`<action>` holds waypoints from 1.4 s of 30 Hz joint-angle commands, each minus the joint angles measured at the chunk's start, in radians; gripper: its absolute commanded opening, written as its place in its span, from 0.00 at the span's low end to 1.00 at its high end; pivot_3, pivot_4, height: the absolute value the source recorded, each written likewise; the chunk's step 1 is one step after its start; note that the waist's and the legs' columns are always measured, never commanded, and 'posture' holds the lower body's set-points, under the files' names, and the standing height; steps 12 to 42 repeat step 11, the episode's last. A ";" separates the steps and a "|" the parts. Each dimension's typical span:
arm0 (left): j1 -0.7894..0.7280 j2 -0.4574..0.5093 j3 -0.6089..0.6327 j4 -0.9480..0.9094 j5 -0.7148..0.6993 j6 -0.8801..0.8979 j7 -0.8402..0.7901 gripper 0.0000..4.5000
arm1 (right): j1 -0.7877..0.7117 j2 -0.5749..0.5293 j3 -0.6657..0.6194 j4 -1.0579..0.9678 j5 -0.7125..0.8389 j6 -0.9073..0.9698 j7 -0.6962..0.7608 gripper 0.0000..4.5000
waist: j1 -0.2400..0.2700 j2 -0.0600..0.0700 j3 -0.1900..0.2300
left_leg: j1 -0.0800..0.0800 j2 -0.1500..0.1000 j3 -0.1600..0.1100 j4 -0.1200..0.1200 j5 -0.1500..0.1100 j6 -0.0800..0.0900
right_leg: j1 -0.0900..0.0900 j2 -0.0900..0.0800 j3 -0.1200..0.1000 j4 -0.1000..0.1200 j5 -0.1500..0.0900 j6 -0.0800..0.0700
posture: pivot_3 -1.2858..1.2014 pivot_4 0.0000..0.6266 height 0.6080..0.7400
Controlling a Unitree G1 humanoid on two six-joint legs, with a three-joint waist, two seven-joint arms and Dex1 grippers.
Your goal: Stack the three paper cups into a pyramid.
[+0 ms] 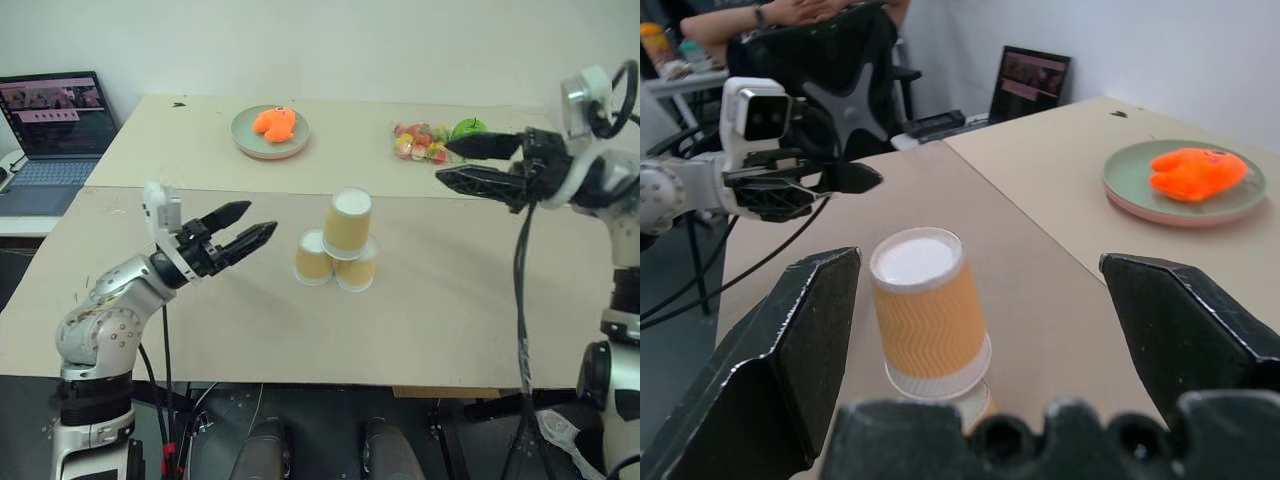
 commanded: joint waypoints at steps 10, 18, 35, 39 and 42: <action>0.147 -0.046 0.116 0.046 0.097 -0.080 0.206 0.97 | 0.525 0.155 -0.169 -0.342 -0.156 -0.188 -0.511 0.99 | 0.008 0.000 0.000 | 0.000 0.000 0.001 0.000 0.000 0.000 | 0.000 0.000 0.001 0.000 0.000 0.000 | 0.52 0.24 0.52; 0.153 -0.053 0.112 0.051 0.103 -0.082 0.213 0.97 | 0.538 0.173 -0.169 -0.351 -0.162 -0.196 -0.539 0.99 | 0.008 0.000 0.000 | 0.000 0.000 0.001 0.000 0.000 0.000 | 0.000 0.000 0.001 0.001 0.000 0.000 | 0.52 0.24 0.52; 0.153 -0.053 0.112 0.051 0.103 -0.082 0.213 0.97 | 0.538 0.173 -0.169 -0.351 -0.162 -0.196 -0.539 0.99 | 0.008 0.000 0.000 | 0.000 0.000 0.001 0.000 0.000 0.000 | 0.000 0.000 0.001 0.001 0.000 0.000 | 0.52 0.24 0.52; 0.153 -0.053 0.112 0.051 0.103 -0.082 0.213 0.97 | 0.538 0.173 -0.169 -0.351 -0.162 -0.196 -0.539 0.99 | 0.008 0.000 0.000 | 0.000 0.000 0.001 0.000 0.000 0.000 | 0.000 0.000 0.001 0.001 0.000 0.000 | 0.52 0.24 0.52; 0.153 -0.053 0.112 0.051 0.103 -0.082 0.213 0.97 | 0.538 0.173 -0.169 -0.351 -0.162 -0.196 -0.539 0.99 | 0.008 0.000 0.000 | 0.000 0.000 0.001 0.000 0.000 0.000 | 0.000 0.000 0.001 0.001 0.000 0.000 | 0.52 0.24 0.52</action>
